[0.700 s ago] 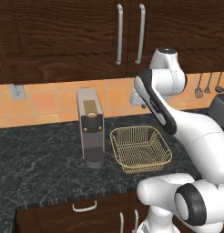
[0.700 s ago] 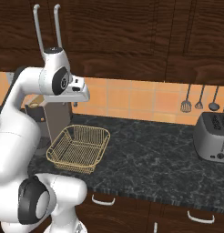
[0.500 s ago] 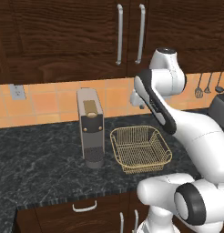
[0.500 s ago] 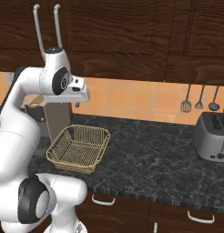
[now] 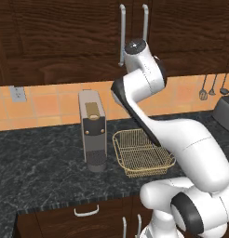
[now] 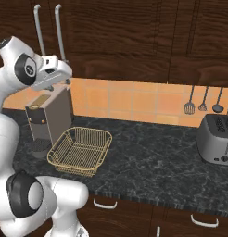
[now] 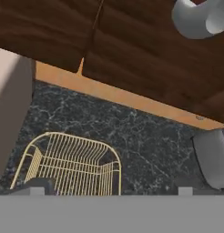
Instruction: Open the cabinet, pick up the bread from the cabinet and place it in the basket. Then move the basket to the dining counter.
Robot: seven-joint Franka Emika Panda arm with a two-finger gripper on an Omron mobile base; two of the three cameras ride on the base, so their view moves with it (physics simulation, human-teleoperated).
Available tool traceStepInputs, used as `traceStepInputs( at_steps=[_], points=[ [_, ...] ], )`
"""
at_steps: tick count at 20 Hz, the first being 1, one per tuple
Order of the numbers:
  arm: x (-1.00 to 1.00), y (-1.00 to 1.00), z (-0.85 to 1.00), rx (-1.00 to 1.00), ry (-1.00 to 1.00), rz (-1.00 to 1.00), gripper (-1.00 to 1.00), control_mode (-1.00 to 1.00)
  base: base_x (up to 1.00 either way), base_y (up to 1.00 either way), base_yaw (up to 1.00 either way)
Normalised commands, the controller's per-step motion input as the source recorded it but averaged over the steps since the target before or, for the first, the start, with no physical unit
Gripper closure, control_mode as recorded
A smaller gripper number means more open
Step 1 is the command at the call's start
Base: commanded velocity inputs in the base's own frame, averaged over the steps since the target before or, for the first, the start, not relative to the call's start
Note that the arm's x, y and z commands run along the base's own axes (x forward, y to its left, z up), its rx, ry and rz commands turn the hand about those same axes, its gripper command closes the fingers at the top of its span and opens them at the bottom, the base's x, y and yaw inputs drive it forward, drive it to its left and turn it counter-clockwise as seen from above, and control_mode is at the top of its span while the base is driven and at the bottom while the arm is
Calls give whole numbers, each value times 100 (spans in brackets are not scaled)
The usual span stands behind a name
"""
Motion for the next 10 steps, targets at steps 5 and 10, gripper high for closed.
traceStepInputs(
  at_steps=[5,10],
  points=[
    [-2,0,98,-1,-22,6,-100,-100,0,0,0],
    [39,-4,60,3,-25,7,-100,-100,0,0,0]
  ],
)
